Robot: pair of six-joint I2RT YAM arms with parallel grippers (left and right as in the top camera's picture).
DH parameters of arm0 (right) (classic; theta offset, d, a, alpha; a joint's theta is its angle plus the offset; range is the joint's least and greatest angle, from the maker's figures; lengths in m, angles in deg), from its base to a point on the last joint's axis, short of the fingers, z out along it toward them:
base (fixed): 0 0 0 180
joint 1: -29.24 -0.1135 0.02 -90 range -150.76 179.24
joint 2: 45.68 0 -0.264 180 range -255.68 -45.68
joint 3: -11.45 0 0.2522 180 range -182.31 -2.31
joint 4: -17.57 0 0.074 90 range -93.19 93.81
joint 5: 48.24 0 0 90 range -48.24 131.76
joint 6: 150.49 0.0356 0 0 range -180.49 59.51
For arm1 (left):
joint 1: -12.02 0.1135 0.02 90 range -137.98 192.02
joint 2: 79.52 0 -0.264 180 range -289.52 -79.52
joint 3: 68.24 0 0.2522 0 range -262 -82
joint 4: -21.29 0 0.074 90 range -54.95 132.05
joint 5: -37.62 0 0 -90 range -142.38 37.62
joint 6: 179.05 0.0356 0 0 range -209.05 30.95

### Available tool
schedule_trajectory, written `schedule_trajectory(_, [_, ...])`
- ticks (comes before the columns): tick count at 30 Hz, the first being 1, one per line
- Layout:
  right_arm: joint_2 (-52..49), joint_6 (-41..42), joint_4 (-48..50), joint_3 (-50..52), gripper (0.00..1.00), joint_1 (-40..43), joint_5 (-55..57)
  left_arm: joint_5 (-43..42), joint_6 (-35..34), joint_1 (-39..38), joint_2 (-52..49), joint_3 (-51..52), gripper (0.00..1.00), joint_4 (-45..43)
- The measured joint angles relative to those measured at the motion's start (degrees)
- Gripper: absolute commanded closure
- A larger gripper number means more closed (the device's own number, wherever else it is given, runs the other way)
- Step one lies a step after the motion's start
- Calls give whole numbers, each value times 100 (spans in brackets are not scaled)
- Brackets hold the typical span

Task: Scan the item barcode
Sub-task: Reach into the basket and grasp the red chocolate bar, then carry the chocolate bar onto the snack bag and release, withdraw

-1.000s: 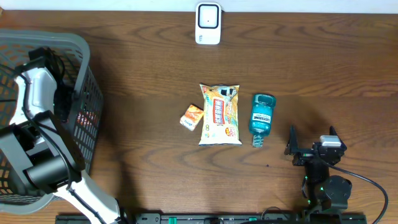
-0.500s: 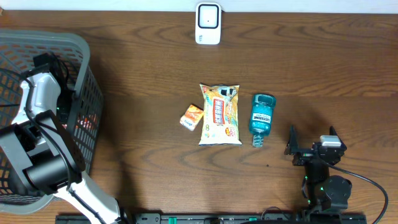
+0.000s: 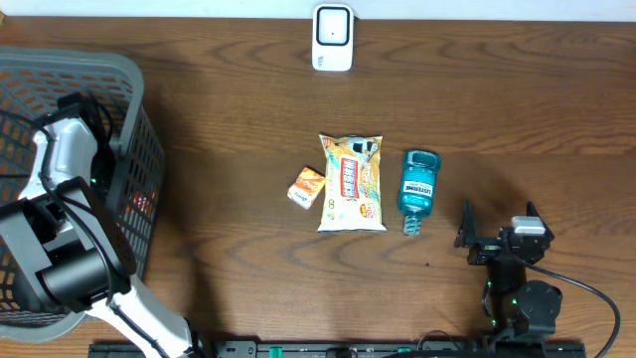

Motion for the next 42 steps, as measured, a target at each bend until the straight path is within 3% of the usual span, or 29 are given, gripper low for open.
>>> schedule_trajectory(2, [0, 0, 0, 0, 1, 0, 0, -20, -24, -11, 11, 98, 59, -37])
schedule_trajectory(5, [0, 0, 0, 0, 1, 0, -2, -22, -33, -9, 83, 280, 92, -151])
schedule_trajectory(18, [0, 0, 0, 0, 1, 0, -2, 28, 20, 0, 658, 717, 93, -131])
schedule_trajectory(30, [0, 0, 0, 0, 1, 0, 0, -227, 20, -153, 4496, 267, 93, -798])
schedule_trajectory(35, [0, 0, -2, 0, 1, 0, -2, -813, 22, -1158, 5377, 256, 93, -1561])
schedule_trajectory(42, [0, 0, -2, 0, 1, 0, -2, -1078, 372, -3589, 4996, 254, 93, -1856])
